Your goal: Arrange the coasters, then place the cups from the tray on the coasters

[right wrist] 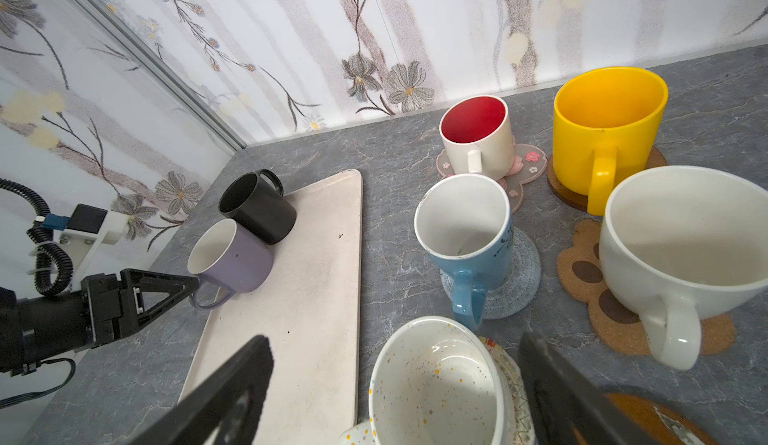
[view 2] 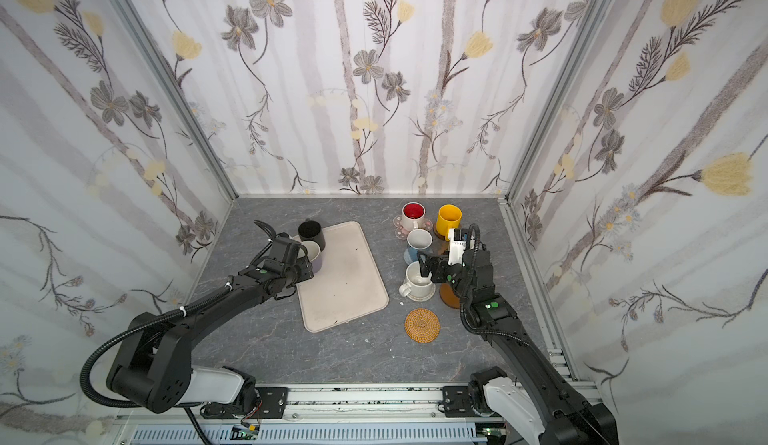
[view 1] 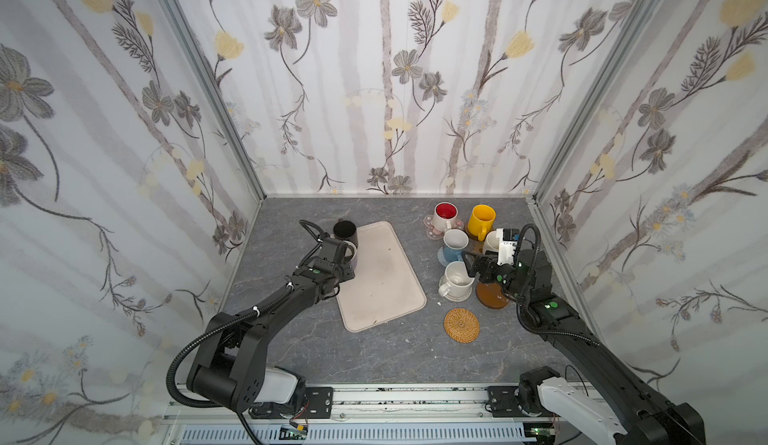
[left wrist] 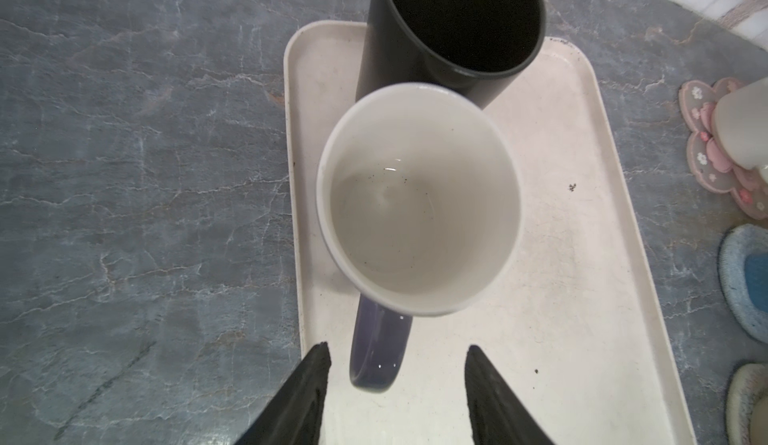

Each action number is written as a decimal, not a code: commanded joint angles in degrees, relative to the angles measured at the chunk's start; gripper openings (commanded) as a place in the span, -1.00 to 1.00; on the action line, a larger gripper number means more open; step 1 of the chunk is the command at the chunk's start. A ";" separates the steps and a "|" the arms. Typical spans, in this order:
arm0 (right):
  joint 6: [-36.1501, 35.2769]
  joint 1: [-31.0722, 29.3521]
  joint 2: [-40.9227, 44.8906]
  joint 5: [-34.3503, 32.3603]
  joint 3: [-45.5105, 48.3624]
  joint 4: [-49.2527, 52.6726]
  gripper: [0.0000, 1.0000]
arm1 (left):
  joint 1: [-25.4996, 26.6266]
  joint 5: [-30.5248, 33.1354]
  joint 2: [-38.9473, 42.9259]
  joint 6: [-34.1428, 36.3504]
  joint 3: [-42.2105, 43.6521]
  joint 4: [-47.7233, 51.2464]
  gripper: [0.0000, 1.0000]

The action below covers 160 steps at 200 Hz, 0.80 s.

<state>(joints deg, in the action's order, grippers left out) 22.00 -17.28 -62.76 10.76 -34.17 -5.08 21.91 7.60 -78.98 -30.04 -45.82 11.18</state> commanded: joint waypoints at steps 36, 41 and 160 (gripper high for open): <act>-0.20 -0.60 -0.40 0.40 -0.63 -1.61 0.86 | -0.03 -0.22 1.05 -0.28 0.78 0.16 -0.03; -0.20 -0.62 -0.43 0.40 -0.63 -1.51 0.85 | -0.03 -0.45 0.65 -0.28 0.65 0.16 -0.03; -1.43 -2.06 -1.02 -0.39 -3.08 2.09 0.85 | 4.54 0.74 -10.73 -2.99 -5.63 -0.71 -0.57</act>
<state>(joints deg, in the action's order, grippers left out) 21.32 -19.22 -63.55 10.55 -36.36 -2.83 25.04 7.35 -88.07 -31.70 -50.00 11.25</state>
